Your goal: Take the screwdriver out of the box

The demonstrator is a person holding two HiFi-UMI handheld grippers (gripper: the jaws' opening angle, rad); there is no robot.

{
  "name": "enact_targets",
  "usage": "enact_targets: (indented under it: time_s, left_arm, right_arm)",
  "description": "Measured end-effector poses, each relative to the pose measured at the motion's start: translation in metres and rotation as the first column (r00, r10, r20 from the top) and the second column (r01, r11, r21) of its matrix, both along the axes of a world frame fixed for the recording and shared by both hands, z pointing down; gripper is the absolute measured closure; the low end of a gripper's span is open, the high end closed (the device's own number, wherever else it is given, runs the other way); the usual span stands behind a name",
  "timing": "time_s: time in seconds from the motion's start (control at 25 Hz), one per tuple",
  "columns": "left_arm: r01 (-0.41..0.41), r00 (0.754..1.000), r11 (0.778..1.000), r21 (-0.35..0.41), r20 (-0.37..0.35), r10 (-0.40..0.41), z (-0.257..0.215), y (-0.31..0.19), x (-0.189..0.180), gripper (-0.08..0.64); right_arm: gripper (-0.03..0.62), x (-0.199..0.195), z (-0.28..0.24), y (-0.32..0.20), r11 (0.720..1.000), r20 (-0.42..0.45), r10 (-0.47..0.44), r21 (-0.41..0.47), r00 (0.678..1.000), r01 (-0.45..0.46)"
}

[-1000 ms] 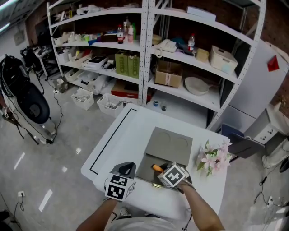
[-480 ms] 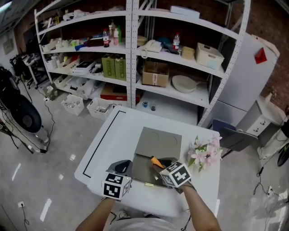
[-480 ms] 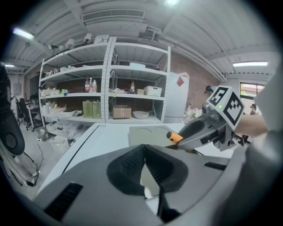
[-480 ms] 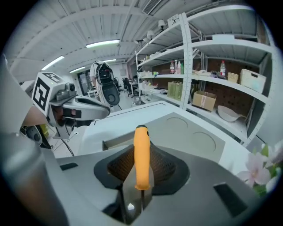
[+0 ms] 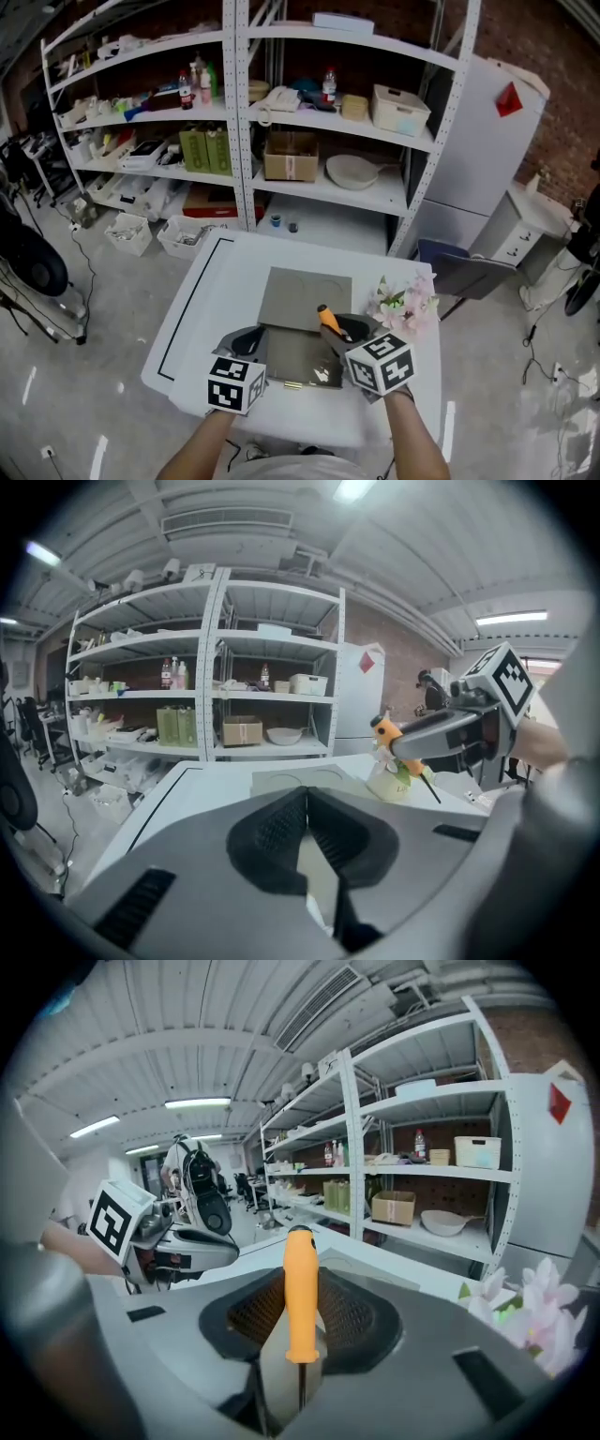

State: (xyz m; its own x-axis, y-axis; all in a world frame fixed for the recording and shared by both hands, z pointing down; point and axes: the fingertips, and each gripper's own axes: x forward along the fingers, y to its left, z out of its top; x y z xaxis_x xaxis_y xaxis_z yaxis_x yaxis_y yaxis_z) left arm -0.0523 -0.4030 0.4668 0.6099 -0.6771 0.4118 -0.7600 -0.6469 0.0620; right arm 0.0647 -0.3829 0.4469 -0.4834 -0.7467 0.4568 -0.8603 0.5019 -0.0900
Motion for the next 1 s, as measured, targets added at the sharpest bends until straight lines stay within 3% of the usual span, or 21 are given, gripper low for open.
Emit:
enact_targets:
  time_s: [0.44, 0.68, 1.0]
  left_arm:
    - [-0.062, 0.997, 0.995, 0.079, -0.033, 0.065, -0.038, -0.007, 0.031, 0.554]
    - [-0.086, 0.995, 0.992, 0.097, -0.047, 0.091, -0.048, -0.006, 0.046, 0.554]
    - [-0.102, 0.994, 0.99, 0.095, -0.035, 0.106, -0.045, -0.004, 0.052, 0.554]
  right_arm:
    - [0.479, 0.057, -0.054, 0.022, 0.963, 0.073, 0.201, 0.167, 0.977, -0.21]
    - [0.479, 0.079, -0.054, 0.032, 0.936, 0.112, 0.282, 0.185, 0.953, -0.298]
    - [0.479, 0.088, -0.048, 0.037, 0.929, 0.113, 0.31, 0.175, 0.944, -0.326]
